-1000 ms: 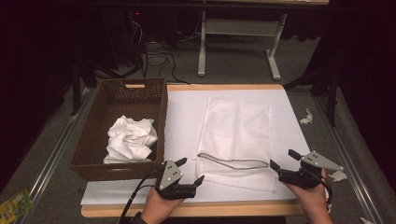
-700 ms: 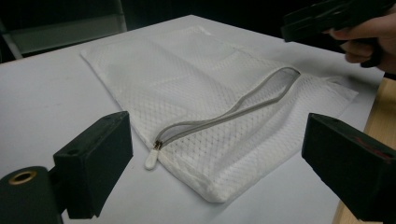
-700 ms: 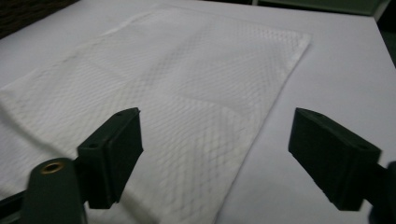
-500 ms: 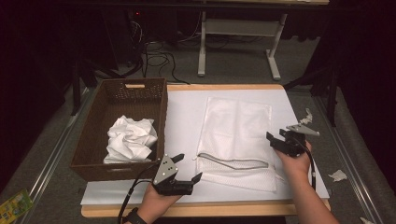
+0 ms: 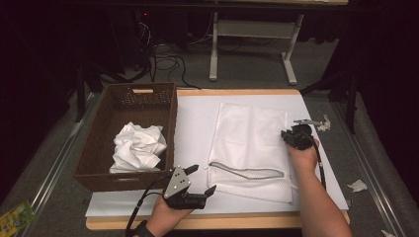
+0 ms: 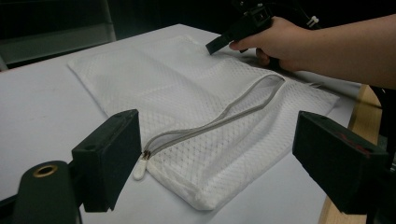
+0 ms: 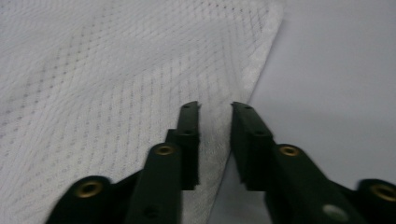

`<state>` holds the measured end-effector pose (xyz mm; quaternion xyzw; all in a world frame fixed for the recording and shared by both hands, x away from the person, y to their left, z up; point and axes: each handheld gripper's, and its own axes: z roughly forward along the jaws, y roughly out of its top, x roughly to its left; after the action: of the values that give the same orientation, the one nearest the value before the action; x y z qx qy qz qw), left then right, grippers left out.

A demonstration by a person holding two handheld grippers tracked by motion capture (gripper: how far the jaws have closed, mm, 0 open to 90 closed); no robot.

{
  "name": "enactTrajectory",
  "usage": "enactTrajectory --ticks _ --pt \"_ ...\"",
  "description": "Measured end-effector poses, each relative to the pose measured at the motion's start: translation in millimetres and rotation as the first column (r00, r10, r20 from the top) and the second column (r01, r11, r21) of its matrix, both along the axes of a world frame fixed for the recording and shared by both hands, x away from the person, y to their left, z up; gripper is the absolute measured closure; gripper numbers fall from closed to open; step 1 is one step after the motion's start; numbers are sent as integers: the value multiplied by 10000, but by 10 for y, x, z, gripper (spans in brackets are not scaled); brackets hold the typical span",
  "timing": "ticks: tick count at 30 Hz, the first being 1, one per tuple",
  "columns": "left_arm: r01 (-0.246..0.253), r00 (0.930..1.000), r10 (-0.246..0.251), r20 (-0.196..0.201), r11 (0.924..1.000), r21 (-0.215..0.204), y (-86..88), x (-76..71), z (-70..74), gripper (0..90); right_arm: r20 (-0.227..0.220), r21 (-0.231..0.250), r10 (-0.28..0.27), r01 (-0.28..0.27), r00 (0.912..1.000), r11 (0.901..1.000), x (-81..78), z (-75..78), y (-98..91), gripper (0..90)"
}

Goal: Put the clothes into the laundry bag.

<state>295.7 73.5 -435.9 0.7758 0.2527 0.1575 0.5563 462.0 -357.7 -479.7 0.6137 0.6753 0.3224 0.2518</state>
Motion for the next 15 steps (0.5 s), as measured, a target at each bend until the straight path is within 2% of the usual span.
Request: enactTrajectory --ticks 1,2,8,10,15 --pt "13 10000 -13 -2 10000 4 -1 -1 -1 165 -49 15 68 -68 10000 10000 -5 2 10 862" --pt "12 10000 -12 -6 10000 -1 -2 -1 -1 167 -96 -116 189 -190 9998 9998 -14 7 11 891" --pt "-3 10000 3 -34 10000 -4 -3 -11 0 174 -267 -348 98 -107 9996 9993 -94 43 -50 897" --pt "5 10000 -5 -32 10000 -3 -5 -19 0 174 -150 -395 68 -74 9999 9992 -143 62 -94 897" --pt "35 10000 -35 -37 10000 13 -15 -27 -1 174 -190 -375 -312 305 9993 9988 -252 53 -235 895"
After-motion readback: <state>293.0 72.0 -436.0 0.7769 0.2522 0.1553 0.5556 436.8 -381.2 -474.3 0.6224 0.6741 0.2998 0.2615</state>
